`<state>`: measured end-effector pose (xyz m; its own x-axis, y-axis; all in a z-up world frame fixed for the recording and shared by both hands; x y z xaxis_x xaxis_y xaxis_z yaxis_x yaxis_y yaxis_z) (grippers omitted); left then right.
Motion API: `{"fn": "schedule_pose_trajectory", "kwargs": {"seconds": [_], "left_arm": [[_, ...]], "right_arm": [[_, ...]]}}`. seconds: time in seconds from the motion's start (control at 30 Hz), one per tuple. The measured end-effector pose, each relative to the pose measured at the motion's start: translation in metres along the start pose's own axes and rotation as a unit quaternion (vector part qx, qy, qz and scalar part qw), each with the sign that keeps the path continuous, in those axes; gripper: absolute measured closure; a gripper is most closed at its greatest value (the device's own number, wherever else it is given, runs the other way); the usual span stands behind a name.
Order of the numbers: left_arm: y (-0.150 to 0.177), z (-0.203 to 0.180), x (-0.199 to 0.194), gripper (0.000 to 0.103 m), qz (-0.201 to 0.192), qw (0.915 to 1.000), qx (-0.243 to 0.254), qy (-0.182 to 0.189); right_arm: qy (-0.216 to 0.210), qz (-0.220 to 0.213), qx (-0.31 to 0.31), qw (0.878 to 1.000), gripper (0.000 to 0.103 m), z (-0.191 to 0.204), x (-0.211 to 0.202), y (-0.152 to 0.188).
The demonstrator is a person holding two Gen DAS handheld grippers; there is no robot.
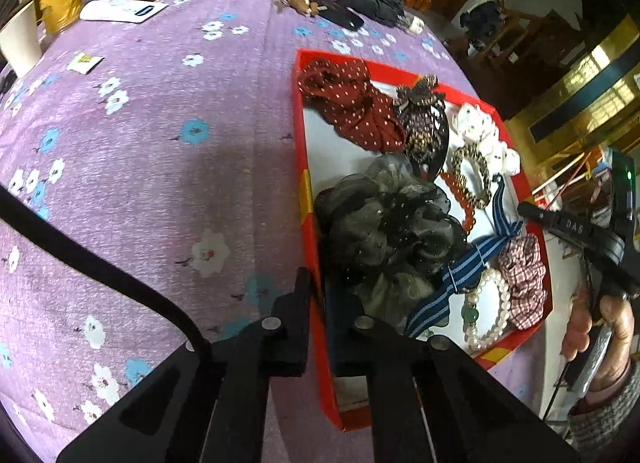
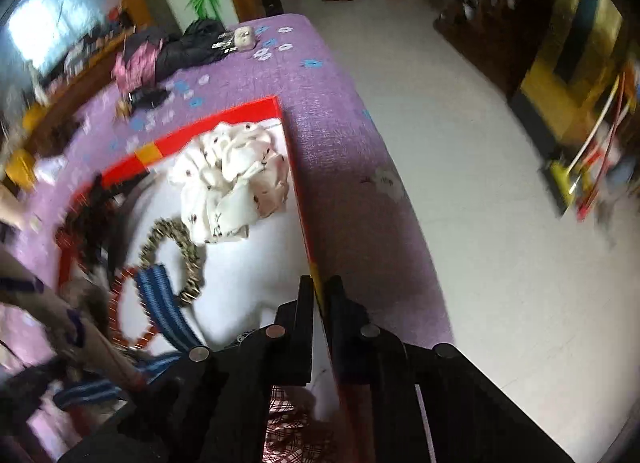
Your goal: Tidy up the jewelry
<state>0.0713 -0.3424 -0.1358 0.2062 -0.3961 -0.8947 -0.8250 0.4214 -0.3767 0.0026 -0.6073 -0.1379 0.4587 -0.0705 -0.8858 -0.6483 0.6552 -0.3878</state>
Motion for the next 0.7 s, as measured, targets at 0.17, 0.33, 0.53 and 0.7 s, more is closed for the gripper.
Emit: {"fn": "schedule_pose_trajectory", "kwargs": {"seconds": [0.17,0.33,0.53,0.7], "left_arm": [[-0.006,0.013,-0.031,0.098,-0.035,0.9988,0.011,-0.032],[-0.004,0.049,-0.059,0.098,-0.049,0.9980,-0.020,-0.034],[0.013,0.100,-0.083,0.098,-0.058,0.9951,-0.038,-0.071],[0.033,0.153,-0.089,0.098,-0.050,0.9922,-0.072,-0.089]], "right_arm": [[-0.006,-0.033,-0.019,0.999,0.097,0.026,-0.022,0.003],[-0.035,-0.045,-0.034,0.998,0.097,0.064,-0.036,0.008],[-0.052,-0.035,-0.057,0.996,0.098,0.119,-0.024,0.035],[-0.063,-0.007,-0.069,0.996,0.098,0.160,-0.005,0.066]]}}
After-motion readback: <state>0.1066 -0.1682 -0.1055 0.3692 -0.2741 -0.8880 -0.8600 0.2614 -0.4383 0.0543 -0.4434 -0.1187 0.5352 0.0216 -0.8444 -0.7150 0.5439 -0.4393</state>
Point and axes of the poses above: each gripper's, at about its wrist camera, not at the fingertips, and x roughly the way its jaws point, z to its left, y to its underside, the point moved 9 cm from there along x, roughly the way its jaws point, and after that the axes turned 7 degrees about x, right-handed, at the moved point
